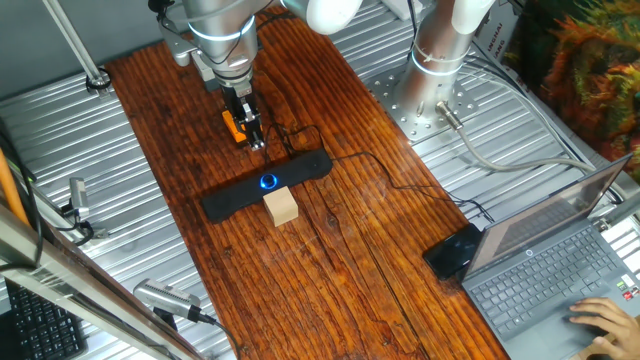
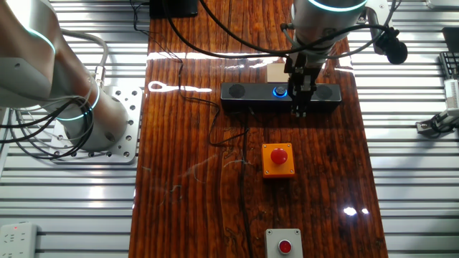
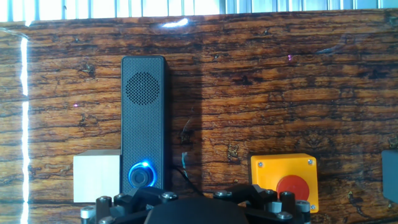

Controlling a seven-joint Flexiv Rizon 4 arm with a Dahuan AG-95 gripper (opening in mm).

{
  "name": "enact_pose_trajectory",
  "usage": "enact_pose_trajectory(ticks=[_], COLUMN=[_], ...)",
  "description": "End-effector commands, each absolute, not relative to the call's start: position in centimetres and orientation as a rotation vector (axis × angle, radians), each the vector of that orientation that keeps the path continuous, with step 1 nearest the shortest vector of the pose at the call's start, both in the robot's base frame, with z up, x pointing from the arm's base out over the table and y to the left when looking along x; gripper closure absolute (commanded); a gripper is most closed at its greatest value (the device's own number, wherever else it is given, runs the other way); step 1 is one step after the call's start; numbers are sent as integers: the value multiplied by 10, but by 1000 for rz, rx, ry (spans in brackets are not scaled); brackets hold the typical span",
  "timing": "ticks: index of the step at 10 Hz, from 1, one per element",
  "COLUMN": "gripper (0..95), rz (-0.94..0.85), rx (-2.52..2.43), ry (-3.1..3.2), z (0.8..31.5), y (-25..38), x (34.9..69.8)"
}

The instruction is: Turn the knob to decrease the volume of the speaker

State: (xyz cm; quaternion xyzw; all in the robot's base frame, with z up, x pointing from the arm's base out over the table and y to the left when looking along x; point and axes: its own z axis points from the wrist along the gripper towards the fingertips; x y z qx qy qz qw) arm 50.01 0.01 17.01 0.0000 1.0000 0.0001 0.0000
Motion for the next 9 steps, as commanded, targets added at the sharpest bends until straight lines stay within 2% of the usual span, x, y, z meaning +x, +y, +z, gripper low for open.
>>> enact_pose_trajectory(ticks=[1, 9], gripper=[950, 950], rz=[-70, -44], rx=[-89, -70], ry=[3055, 3058], z=[170, 172], y=[0, 1], x=[500, 499])
